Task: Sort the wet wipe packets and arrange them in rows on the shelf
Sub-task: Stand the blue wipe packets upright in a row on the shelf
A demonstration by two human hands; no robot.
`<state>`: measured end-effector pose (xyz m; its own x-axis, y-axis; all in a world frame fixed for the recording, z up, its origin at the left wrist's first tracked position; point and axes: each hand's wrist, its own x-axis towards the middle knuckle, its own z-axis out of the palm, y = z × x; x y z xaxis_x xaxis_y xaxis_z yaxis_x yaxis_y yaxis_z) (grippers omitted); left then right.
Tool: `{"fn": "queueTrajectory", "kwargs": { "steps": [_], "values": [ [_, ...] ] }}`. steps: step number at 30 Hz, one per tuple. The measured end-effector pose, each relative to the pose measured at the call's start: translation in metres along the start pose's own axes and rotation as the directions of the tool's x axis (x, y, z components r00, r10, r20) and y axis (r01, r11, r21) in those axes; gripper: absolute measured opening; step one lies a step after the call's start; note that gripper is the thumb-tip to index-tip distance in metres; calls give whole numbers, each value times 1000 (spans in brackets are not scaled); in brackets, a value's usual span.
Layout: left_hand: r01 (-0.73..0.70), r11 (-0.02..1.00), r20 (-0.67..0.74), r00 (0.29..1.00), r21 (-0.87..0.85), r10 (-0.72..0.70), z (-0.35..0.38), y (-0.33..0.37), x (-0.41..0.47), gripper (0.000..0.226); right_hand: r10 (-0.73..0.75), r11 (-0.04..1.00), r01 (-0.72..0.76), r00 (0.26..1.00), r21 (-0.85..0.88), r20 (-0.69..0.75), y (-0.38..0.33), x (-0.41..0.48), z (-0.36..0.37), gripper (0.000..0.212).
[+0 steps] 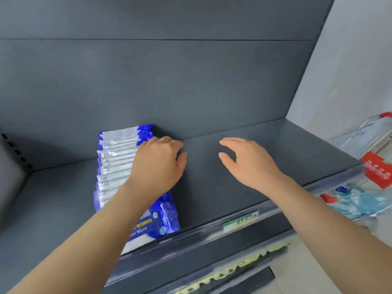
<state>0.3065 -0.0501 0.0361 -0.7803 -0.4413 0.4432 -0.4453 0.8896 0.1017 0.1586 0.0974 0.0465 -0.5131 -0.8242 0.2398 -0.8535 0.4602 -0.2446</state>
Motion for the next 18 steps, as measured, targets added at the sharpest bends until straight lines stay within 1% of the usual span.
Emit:
{"fn": "queueTrajectory", "kwargs": {
  "steps": [2, 5, 7, 10, 13, 15, 18],
  "values": [
    [-98, 995, 22, 995, 2, 98, 11, 50, 9, 48, 47, 999, -48, 999, -23, -21, 37, -25, -18, 42],
    [-208, 977, 21, 978, -38, 209, 34, 130, 23, 39, 123, 990, -127, 990, -53, -72, 102, -62, -40, 41],
    [-259, 963, 16, 965, -78, 261, 52, 185, 33, 40, 172, 982, -178, 980, -59, -104, 149, -85, -54, 40],
    [-303, 942, 20, 951, -141, 309, 81, 270, 48, 31, 223, 969, -234, 967, -81, -127, 225, -122, -75, 38],
    [-340, 916, 39, 934, -213, 355, 108, 356, 65, 26, 305, 940, -317, 947, -124, -105, 301, -155, -96, 31],
    [-357, 898, 46, 924, -258, 381, 128, 409, 77, 26, 360, 913, -367, 930, -177, -68, 350, -171, -108, 28],
    [-365, 885, 86, 911, -289, 404, 160, 478, 97, 30, 451, 871, -449, 892, -197, -39, 417, -184, -122, 30]
  ]
}}
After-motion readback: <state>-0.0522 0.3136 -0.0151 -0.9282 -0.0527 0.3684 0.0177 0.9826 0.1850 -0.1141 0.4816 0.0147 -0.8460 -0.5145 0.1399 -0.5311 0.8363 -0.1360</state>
